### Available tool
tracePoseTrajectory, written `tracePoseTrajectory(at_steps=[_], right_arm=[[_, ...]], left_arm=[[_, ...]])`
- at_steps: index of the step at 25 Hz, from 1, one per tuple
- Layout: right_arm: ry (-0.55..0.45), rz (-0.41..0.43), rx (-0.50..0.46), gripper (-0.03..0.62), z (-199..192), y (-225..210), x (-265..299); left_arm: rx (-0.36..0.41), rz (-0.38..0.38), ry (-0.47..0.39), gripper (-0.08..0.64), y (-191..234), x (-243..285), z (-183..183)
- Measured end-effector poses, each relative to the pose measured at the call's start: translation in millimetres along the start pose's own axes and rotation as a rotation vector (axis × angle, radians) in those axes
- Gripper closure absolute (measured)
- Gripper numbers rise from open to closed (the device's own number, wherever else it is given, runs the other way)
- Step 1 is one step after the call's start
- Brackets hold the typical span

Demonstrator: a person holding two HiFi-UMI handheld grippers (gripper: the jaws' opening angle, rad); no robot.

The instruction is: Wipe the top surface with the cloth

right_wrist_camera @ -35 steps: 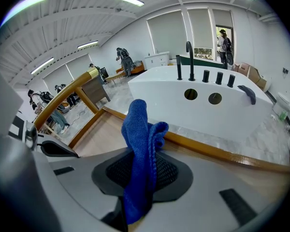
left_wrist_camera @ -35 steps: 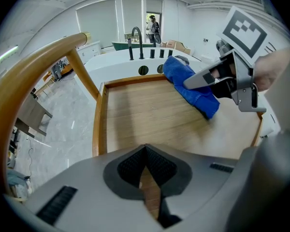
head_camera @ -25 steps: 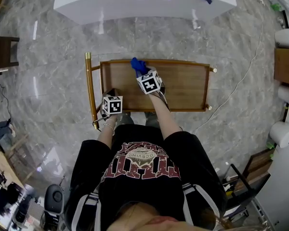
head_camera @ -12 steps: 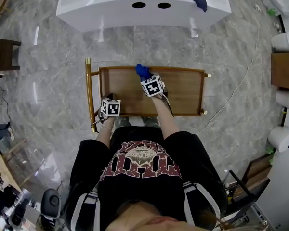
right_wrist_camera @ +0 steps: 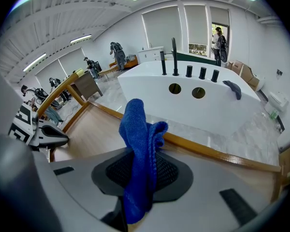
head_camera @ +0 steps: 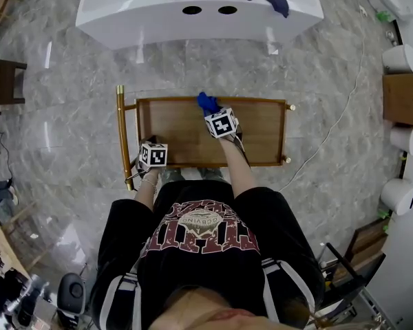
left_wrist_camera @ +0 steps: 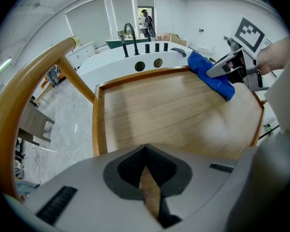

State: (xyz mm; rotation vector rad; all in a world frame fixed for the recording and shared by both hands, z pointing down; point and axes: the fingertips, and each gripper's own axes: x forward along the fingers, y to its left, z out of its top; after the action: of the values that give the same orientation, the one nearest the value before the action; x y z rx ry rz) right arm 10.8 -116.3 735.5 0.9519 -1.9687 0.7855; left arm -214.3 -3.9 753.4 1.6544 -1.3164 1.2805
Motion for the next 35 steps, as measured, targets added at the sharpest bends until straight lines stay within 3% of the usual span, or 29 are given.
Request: tracePoseTrajectory(at_steps=[12,22,30,35], right_arm=[[-0.008,-0.032,0.01,0.497,-5,-10,-6],[-0.026,-0.069,0.022,0.497,-6,-13,-4],[0.008,-0.036,0.007,0.497,-3,-10,-2],[-0.035,-0.059,0.018,0.497,-5,-14,-3]], left_arm=[[0.031,-0.025,0.005,0.511,-1,-2,-2],[0.004,-0.059,-0.029,0.511,-2,-2,1],[0.02,-0.044,-0.071,0.511,2,-3,-1],[-0.001,-0.066,-0.061,0.511,-2,-3,1]])
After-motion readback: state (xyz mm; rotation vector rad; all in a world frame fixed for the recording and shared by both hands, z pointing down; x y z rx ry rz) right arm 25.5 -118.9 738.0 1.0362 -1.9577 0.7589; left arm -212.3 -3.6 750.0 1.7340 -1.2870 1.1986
